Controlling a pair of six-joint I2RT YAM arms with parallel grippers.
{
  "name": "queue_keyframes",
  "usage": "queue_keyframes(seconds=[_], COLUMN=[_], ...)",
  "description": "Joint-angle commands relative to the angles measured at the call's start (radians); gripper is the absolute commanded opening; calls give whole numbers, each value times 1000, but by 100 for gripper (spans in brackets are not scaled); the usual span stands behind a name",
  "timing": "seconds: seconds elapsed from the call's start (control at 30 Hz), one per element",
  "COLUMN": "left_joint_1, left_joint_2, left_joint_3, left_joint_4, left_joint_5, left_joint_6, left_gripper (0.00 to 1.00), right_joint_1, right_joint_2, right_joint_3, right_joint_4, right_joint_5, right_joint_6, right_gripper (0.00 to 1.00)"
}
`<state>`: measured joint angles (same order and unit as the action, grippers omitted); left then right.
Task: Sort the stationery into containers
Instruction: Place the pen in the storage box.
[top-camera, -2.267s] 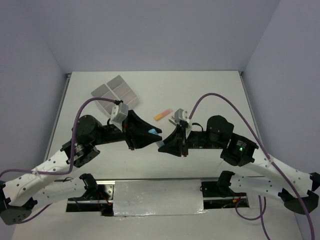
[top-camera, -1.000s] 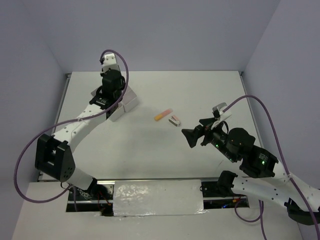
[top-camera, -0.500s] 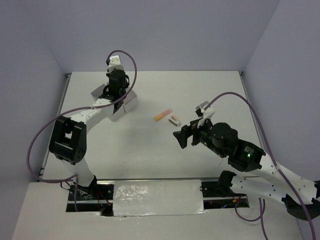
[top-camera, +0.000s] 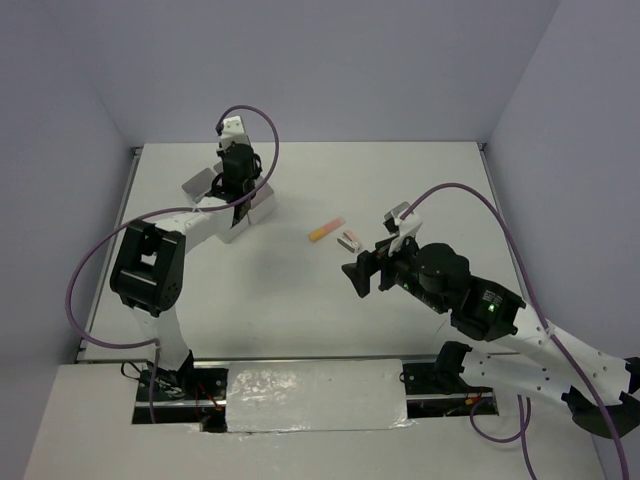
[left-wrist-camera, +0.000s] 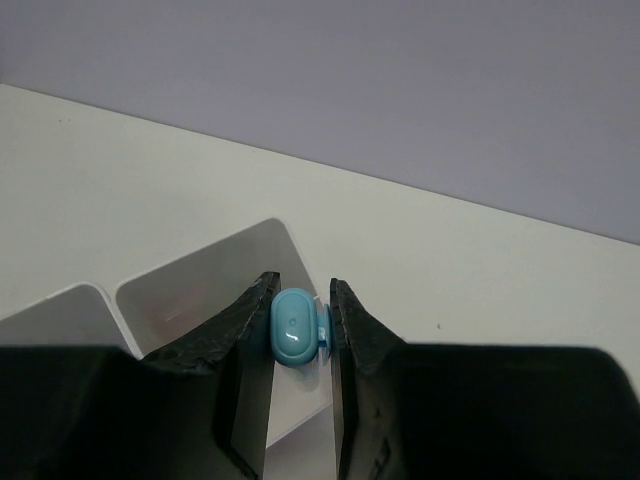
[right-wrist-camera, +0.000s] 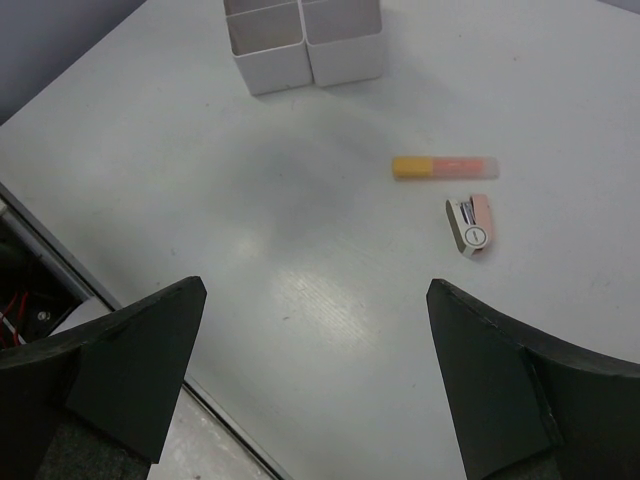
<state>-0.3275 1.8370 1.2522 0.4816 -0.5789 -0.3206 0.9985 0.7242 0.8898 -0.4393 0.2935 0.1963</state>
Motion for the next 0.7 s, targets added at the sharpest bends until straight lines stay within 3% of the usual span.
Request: queue_keyframes(seconds=[0.0, 0.1, 0.27, 0.5, 0.67], left_joint_1=[8, 8, 8, 8, 8], left_joint_2=[10, 16, 19, 19, -76], left_joint_3=[-2, -7, -33, -19, -20], left_joint_4=[109, 103, 112, 77, 9], left_joint_5=[-9, -3, -15, -15, 17], left_joint_6=[-6, -11, -26, -47, -107], left_gripper=[13, 26, 39, 72, 80], right_joint_1=[-3, -3, -3, -6, -98], right_joint_2=[-6, -5, 11, 46, 109], right_joint_3=[-9, -12, -14, -12, 4], right_joint_4=[63, 71, 79, 99, 120], right_joint_5=[-10, -11, -19, -36, -83], right_joint_6=[-15, -18, -18, 5, 51], right_gripper=[100, 100, 100, 100, 100])
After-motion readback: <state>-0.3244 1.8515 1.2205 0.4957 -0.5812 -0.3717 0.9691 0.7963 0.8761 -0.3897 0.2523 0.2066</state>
